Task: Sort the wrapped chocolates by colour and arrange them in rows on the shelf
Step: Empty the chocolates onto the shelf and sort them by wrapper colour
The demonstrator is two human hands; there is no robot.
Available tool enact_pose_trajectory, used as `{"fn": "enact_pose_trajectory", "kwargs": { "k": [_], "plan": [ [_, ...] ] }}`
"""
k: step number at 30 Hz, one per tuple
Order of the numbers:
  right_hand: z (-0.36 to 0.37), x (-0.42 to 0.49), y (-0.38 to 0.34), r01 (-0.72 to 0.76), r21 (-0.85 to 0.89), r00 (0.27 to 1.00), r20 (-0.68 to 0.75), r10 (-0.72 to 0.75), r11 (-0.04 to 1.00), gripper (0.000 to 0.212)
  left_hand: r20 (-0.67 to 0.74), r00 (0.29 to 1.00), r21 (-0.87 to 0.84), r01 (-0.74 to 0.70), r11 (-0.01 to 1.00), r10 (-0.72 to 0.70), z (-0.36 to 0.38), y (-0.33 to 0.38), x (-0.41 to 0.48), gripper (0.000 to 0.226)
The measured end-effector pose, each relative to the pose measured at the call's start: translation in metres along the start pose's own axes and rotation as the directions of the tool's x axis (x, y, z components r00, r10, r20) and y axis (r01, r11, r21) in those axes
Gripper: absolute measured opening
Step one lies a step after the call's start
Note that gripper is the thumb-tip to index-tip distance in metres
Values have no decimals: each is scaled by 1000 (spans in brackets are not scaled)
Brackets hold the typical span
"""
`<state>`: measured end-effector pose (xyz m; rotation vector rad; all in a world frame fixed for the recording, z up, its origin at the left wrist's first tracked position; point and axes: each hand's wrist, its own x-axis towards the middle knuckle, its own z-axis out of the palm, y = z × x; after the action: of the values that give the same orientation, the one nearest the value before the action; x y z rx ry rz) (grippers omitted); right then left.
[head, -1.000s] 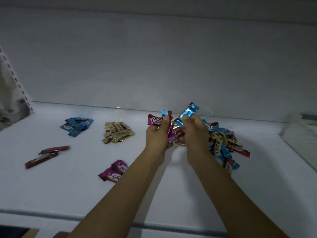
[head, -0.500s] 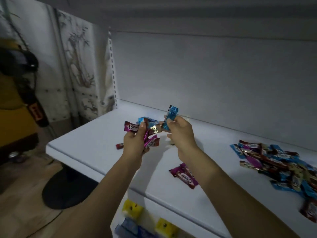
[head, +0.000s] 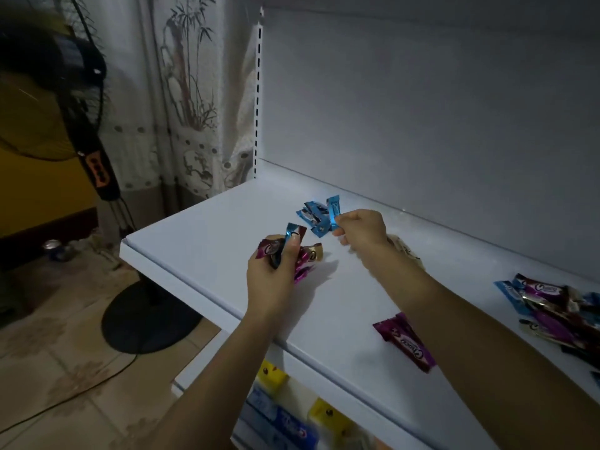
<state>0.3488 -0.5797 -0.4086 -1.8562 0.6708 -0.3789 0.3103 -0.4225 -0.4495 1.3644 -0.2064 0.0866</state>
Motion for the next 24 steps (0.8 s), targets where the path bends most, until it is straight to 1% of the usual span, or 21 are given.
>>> {"fn": "enact_pose_trajectory", "kwargs": {
  "k": [1,6,8,9,10,11,13,14,15,16,18,19,21,22,24],
  "plan": [
    [5,5,0,-7,-14,1000,10,7,1000,13,8,1000,18,-6,1000,6,0,0,0,30],
    [13,15,-1,-37,-38,998,53,39,999,18,14,999,-29,30,999,-30,1,-3,0,20],
    [6,2,-5,34,-26,995,95,-31,999,22,16,999,-25,36,999,-35,0,-3,-1,18],
    [2,-8,-7,78,-7,986,146,-76,997,28,22,999,-9,28,1000,-28,0,-1,-1,18],
    [-3,-19,-10,119,23,966,228,-121,993,33,29,1000,10,11,1000,-12,0,0,-1,21],
    [-7,-30,-12,159,51,930,328,-166,986,34,37,999,38,-11,999,9,-1,1,-2,24],
    [-14,-47,-11,254,73,829,497,-256,964,28,53,998,69,-35,997,31,-3,-1,-2,29],
    [-16,-51,-9,299,71,797,529,-290,952,24,57,998,76,-37,996,33,-3,-1,-1,28],
    [-16,-54,-6,327,69,790,527,-313,942,21,62,997,88,-41,995,36,-3,0,-2,26],
    [-16,-54,-4,331,80,803,500,-325,940,18,68,997,102,-43,994,36,-2,0,-2,24],
    [-16,-53,-1,278,146,854,414,-314,949,15,77,996,108,-42,993,34,-1,0,-3,21],
    [-17,-50,0,216,206,884,373,-281,954,15,66,998,89,-27,996,21,-1,2,-2,18],
    [-20,-43,-1,61,321,941,298,-162,945,17,6,999,30,40,999,-40,-3,5,1,17],
    [-21,-38,-1,8,341,959,263,-104,940,18,-23,997,3,75,997,-75,-6,5,4,18],
    [-22,-27,0,-58,319,976,216,-13,946,18,-33,994,-34,104,994,-105,-9,4,6,21]
  ]
}}
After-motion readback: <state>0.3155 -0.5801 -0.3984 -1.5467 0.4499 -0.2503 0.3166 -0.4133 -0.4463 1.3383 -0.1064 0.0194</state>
